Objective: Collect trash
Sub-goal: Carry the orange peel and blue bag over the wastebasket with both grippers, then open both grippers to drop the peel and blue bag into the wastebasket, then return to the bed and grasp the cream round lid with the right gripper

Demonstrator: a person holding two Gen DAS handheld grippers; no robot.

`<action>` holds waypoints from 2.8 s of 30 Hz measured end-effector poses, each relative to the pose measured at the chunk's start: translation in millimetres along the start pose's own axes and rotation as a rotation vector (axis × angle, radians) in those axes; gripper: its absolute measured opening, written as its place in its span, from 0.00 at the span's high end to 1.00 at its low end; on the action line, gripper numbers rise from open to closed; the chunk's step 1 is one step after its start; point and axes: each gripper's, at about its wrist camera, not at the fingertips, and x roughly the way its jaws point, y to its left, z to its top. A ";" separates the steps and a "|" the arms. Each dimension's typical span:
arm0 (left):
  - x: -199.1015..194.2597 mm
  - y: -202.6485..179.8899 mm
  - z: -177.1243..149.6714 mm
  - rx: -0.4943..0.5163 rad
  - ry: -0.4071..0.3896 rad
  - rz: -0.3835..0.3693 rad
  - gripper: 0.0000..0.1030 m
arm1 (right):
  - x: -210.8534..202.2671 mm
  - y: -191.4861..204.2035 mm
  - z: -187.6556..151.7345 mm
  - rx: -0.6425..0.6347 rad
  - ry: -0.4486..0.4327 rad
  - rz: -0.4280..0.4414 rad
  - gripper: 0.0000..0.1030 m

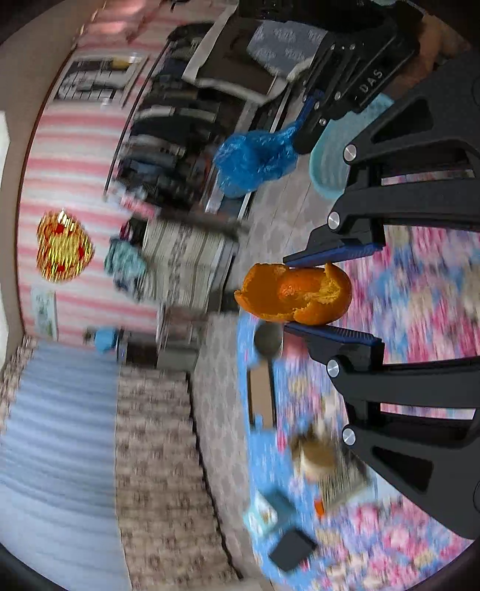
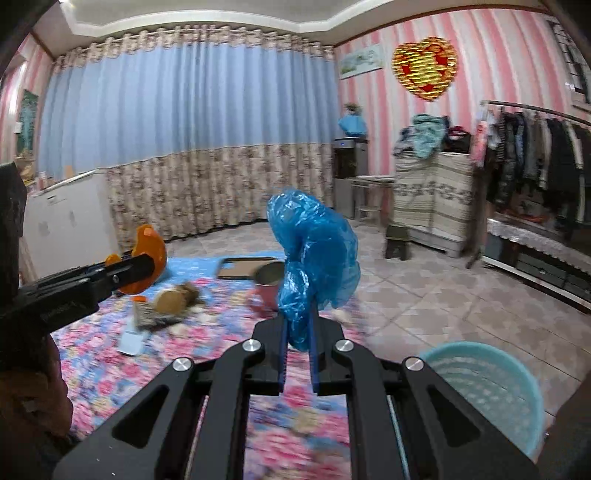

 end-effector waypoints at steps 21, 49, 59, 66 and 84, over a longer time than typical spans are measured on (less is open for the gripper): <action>136.9 -184.7 -46.4 0.116 0.200 -0.282 0.44 | -41.1 -180.2 -51.5 0.218 0.063 -0.265 0.45; 10.3 114.5 -33.8 -0.007 0.109 0.202 0.22 | 38.0 7.5 -23.5 0.061 0.071 0.008 0.45; -35.2 247.0 -46.7 -0.070 0.067 0.459 0.21 | 91.2 135.0 -17.8 -0.030 0.118 0.174 0.45; -24.1 309.3 -23.5 -0.202 0.002 0.497 0.20 | 148.0 218.4 -6.3 -0.096 0.151 0.279 0.43; 31.6 341.1 -45.7 -0.186 0.095 0.501 0.20 | 280.1 264.4 -38.6 -0.072 0.363 0.380 0.22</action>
